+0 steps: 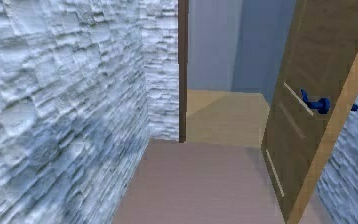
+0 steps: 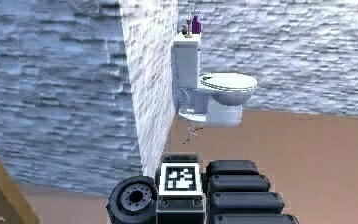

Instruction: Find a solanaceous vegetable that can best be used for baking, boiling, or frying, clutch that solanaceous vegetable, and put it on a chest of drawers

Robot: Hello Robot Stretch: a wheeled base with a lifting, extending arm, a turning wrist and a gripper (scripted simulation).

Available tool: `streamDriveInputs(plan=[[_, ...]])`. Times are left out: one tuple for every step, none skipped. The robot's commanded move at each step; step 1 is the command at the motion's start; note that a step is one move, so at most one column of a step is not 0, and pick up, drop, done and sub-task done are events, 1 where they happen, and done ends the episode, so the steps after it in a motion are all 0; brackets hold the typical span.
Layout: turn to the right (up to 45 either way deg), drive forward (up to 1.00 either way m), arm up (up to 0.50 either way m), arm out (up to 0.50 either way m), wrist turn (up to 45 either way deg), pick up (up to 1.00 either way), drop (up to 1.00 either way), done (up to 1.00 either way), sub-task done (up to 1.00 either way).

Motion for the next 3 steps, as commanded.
streamDriveInputs(plan=[[3.0,0.00,0.00,0.00,0.0,0.00,0.00,0.00,0.00],[0.0,0.95,0.00,0.00,0.0,0.00,0.00,0.00,0.00],[21.0,0.00,0.00,0.00,0.0,0.00,0.00,0.00,0.00]])
